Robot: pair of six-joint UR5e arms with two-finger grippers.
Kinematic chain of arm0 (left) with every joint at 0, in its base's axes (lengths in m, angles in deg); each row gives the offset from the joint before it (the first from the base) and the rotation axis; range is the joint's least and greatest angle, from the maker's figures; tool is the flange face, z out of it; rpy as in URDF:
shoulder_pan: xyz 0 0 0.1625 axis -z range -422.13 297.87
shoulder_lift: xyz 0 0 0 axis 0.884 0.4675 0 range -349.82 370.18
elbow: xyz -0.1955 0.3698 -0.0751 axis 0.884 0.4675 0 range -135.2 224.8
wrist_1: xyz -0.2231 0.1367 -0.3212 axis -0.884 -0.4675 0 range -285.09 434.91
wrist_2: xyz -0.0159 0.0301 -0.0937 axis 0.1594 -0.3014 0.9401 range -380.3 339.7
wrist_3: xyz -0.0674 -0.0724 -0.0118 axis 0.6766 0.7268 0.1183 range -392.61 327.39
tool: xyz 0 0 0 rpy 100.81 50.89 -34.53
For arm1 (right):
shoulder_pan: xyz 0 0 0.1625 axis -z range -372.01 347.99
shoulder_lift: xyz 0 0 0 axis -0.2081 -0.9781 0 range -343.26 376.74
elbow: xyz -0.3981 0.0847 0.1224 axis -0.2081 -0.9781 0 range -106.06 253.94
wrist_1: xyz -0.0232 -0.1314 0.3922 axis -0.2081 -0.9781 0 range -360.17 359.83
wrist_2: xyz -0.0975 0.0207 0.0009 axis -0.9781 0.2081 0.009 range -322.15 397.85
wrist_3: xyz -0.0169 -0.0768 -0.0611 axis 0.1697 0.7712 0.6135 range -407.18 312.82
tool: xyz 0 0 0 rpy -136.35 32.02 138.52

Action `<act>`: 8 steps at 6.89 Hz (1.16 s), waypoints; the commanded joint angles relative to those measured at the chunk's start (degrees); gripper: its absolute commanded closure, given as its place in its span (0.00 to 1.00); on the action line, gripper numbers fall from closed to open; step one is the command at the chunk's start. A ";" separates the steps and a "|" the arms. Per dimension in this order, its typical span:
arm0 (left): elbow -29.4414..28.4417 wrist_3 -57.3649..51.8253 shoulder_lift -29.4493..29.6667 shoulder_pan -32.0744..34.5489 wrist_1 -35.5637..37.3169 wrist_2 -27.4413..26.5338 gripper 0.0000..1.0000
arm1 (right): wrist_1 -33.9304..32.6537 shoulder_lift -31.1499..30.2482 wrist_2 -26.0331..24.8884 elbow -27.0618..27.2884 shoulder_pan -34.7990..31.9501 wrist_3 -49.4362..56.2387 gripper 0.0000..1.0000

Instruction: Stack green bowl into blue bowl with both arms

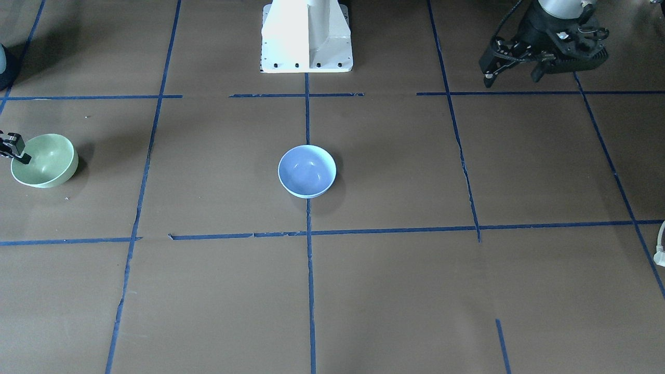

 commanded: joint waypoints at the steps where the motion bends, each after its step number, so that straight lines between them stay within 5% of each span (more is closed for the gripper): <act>1: 0.03 -0.90 -1.06 0.32 -0.15 -0.18 0.00 | -0.11 0.03 0.46 4.83 -1.35 -0.92 1.00; 4: -0.40 -20.69 -9.47 9.68 -0.68 0.34 0.00 | -3.07 5.35 1.61 15.31 -2.24 -13.88 1.00; 8: -15.40 -45.01 -11.17 23.14 -4.88 2.26 0.00 | -27.59 27.32 0.65 20.07 2.83 -17.88 1.00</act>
